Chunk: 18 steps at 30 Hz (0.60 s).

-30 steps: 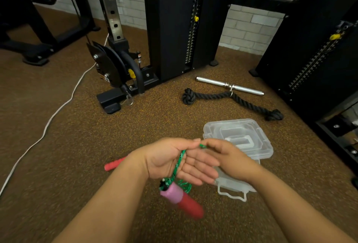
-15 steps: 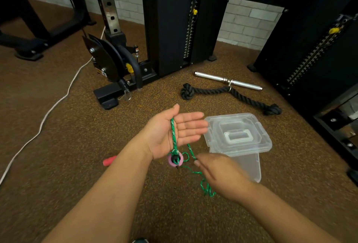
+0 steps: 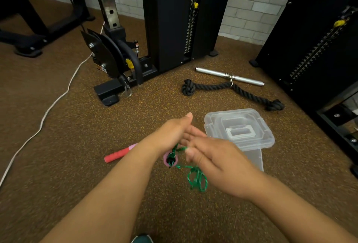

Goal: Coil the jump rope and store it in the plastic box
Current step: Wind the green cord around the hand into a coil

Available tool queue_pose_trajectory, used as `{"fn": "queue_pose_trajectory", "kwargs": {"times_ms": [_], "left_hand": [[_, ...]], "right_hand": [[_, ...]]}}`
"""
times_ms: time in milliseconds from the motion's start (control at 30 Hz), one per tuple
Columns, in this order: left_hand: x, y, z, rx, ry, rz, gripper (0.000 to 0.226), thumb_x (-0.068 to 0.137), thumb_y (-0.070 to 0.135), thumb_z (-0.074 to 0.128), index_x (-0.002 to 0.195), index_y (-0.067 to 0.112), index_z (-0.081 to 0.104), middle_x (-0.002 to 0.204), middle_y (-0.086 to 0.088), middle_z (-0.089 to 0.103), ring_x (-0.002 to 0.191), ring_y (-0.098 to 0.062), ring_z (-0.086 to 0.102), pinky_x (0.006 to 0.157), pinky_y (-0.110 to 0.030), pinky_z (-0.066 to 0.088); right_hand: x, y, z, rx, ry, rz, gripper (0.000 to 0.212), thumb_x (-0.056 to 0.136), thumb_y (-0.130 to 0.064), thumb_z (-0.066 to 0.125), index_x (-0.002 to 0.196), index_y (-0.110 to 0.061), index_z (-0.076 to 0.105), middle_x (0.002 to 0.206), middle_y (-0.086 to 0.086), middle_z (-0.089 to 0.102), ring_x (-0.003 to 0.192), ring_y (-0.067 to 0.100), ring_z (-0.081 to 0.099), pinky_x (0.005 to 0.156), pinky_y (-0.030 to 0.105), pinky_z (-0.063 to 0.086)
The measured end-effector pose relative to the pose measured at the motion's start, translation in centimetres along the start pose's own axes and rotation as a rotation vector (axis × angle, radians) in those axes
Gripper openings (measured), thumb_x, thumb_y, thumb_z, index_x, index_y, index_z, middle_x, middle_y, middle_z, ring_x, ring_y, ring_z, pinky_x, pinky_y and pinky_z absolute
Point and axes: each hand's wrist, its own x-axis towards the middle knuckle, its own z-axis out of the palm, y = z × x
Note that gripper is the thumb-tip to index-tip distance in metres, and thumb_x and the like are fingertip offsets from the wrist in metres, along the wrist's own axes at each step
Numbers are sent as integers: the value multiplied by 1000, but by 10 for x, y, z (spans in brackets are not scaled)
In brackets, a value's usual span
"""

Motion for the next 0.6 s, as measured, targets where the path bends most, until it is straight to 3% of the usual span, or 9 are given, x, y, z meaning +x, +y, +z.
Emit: {"fn": "queue_pose_trajectory", "kwargs": {"times_ms": [67,167,233,300,400,567,600], "left_hand": [[-5,4,3,33,-53,-22,61,101,42,26,72,6,66,62,-8,70,60,-21,68,55,-21,54],[-9,9,6,18,-217,-73,67,100,44,19,78,1,67,69,-20,67,61,-29,66,59,-28,52],[-11,12,6,30,-298,-101,74,99,48,15,80,0,68,63,-16,66,57,-27,63,60,-28,50],[-12,15,6,4,-374,-123,79,97,54,13,78,0,68,55,-11,63,48,-21,60,50,-22,49],[-12,15,6,-73,-500,-135,85,92,63,11,72,3,67,46,-7,59,37,-15,56,38,-16,43],[-16,17,7,-199,-487,-32,51,95,40,36,68,8,65,43,-1,59,36,-13,58,36,-16,43],[-16,16,7,-244,-460,-3,48,92,40,39,68,8,66,44,-2,61,39,-14,61,39,-17,46]], "right_hand": [[4,4,-12,101,76,70,26,94,-43,38,79,-29,55,76,-14,63,77,1,58,65,24,45],[10,17,-29,188,194,203,27,92,-43,41,77,-27,58,69,-10,60,68,6,56,65,29,46],[13,26,-34,242,240,280,28,95,-39,44,77,-25,60,67,-2,57,62,8,50,62,35,44],[16,35,-33,306,260,336,27,95,-34,46,74,-25,60,67,10,52,63,12,47,61,39,44],[16,42,-25,402,260,373,26,93,-37,48,71,-26,59,67,8,46,64,19,43,62,40,41],[16,47,-10,543,293,415,34,82,-54,52,67,-25,60,59,-10,49,62,9,45,64,38,40],[15,48,-5,567,279,423,37,84,-57,53,69,-24,61,60,-5,54,64,10,48,65,43,43]]}}
